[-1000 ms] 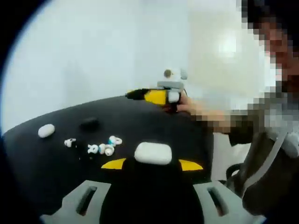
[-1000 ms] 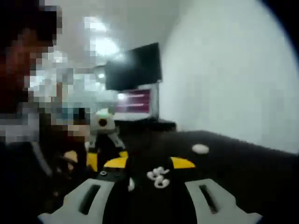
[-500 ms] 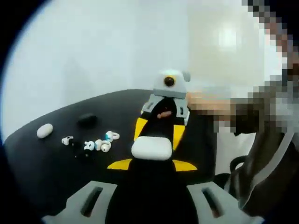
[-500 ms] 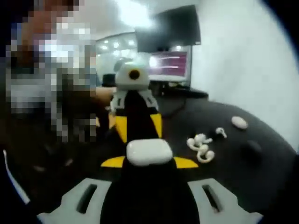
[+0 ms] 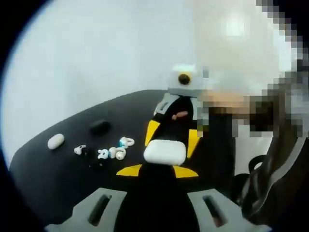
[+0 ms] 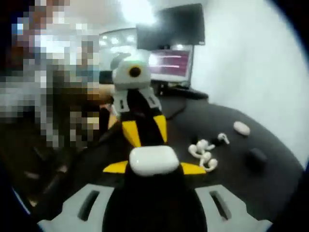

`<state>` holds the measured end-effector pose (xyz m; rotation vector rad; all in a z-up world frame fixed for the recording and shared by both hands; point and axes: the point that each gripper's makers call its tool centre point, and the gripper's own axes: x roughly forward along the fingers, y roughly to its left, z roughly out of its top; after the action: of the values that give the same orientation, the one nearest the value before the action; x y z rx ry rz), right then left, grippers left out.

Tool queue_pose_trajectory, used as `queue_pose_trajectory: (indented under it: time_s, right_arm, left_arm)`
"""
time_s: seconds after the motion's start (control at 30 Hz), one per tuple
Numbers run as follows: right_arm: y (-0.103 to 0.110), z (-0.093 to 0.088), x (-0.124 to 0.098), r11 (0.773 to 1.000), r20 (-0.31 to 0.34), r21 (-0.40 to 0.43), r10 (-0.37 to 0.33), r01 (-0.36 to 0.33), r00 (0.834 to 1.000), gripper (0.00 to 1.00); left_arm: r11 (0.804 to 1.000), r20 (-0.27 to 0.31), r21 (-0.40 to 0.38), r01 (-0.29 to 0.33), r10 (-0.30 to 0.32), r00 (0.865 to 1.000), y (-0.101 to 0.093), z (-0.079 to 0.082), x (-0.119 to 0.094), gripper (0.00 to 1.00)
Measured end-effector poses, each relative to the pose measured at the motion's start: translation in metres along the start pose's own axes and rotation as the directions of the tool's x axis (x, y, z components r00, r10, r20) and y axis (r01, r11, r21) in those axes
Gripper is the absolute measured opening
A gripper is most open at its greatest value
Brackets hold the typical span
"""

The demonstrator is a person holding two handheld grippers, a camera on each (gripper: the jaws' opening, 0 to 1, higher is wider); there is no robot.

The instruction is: Pick up three earphones and place each one into its charging case using tactile feedback, ensure that each earphone is properly inserted and securely positioned inside the case.

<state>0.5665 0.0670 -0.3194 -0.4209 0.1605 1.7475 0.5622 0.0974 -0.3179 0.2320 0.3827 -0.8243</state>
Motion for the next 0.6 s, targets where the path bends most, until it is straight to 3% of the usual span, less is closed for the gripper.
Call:
queue_pose_trajectory:
  time_s: [0.17, 0.27, 0.43, 0.53, 0.6]
  right_arm:
    - [0.000, 0.001, 0.002, 1.000, -0.013, -0.023, -0.014, 0.014, 1.000, 0.41]
    - [-0.002, 0.000, 0.003, 1.000, -0.032, 0.006, -0.030, 0.030, 0.999, 0.41]
    - [-0.003, -0.001, -0.004, 0.999, -0.038, -0.024, -0.027, 0.026, 0.999, 0.41]
    - [0.000, -0.001, -0.011, 0.996, -0.039, -0.084, -0.016, 0.012, 0.999, 0.41]
    - [0.015, -0.001, -0.014, 0.993, -0.041, -0.106, 0.055, -0.060, 0.998, 0.41]
  left_arm:
    - [0.999, 0.011, -0.022, 0.028, -0.028, 1.000, -0.012, 0.006, 0.008, 0.29]
    - [0.998, -0.007, 0.062, 0.012, -0.012, 1.000, -0.007, 0.006, 0.010, 0.31]
    - [0.999, -0.045, 0.044, 0.014, -0.012, 0.999, 0.002, 0.001, 0.006, 0.30]
    - [0.998, -0.049, 0.065, -0.021, 0.024, 0.999, 0.013, -0.001, 0.001, 0.23]
    - [0.991, -0.013, 0.110, -0.076, 0.078, 0.997, 0.024, 0.003, -0.002, 0.15]
